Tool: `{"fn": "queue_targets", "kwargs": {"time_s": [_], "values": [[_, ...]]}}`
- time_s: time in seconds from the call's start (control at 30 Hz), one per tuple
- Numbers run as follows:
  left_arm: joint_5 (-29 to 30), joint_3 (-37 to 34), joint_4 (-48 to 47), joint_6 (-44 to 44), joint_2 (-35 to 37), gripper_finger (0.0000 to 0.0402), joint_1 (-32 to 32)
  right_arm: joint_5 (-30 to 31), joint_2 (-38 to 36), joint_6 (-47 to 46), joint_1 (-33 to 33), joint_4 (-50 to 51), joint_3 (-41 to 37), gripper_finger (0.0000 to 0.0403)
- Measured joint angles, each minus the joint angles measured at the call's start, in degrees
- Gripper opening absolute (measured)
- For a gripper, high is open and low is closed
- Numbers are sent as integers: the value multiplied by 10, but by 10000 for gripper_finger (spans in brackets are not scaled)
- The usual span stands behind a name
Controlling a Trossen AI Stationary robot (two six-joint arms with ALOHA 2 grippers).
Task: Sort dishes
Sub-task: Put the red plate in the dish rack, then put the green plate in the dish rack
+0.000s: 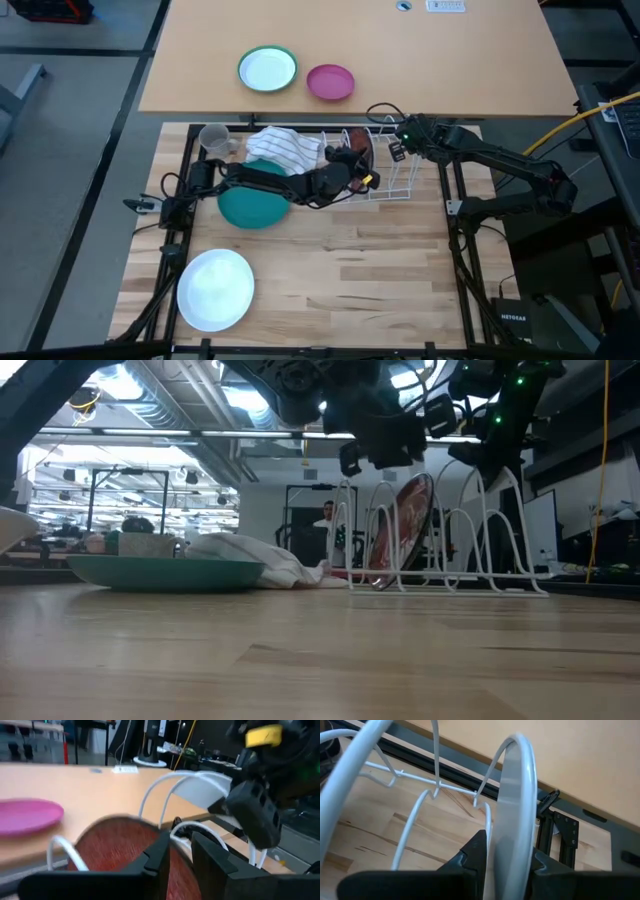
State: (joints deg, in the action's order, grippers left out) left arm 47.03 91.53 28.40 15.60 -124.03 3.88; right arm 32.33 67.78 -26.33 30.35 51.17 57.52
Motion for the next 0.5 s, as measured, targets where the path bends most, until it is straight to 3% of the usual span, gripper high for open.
{"fn": "queue_targets", "kwargs": {"time_s": [0.3,0.5], "values": [[-1,0,-7,-183,93,70,-32,7,0,0,0,1,0,60],[-2,0,-122,-235,178,70,-59,9,0,0,0,1,0,60]]}}
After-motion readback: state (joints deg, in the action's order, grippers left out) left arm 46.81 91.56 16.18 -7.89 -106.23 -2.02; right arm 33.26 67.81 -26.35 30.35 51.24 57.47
